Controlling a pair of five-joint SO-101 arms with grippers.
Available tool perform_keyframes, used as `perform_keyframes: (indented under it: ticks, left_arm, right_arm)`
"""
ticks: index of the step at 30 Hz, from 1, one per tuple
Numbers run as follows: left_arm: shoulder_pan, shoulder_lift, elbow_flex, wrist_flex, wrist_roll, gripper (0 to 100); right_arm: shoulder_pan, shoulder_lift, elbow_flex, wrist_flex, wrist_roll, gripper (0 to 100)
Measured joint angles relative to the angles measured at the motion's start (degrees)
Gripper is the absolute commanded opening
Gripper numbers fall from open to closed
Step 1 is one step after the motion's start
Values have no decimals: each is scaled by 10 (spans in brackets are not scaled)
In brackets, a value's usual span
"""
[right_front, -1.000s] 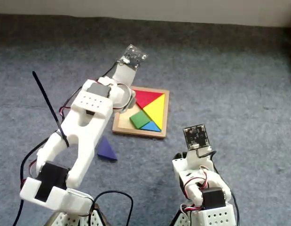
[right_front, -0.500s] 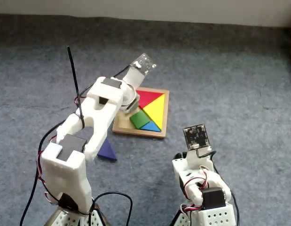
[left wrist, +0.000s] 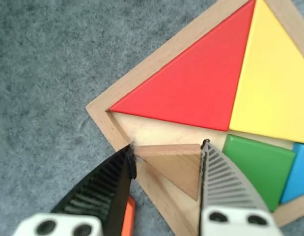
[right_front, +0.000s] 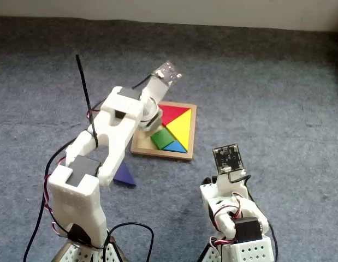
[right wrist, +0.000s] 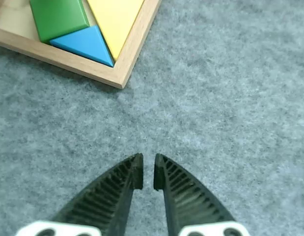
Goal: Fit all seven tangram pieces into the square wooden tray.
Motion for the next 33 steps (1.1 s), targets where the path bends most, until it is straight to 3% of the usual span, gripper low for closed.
perform_keyframes:
  ticks: [5, 11, 21, 27, 33]
  left_arm:
    - [0, 0, -29, 40, 36, 264]
    - [0, 0, -33, 55, 55, 266]
    - [-20, 0, -46, 55, 62, 115]
    - [-55, 0, -47, 55, 118, 130]
    - [-52, 4, -39, 55, 127, 130]
  right_arm:
    - [0, 0, 0, 0, 0, 55]
    - [0, 0, 0, 0, 0, 55]
    - [0, 0, 0, 0, 0, 55]
    - [0, 0, 0, 0, 0, 55]
    - [0, 0, 0, 0, 0, 55]
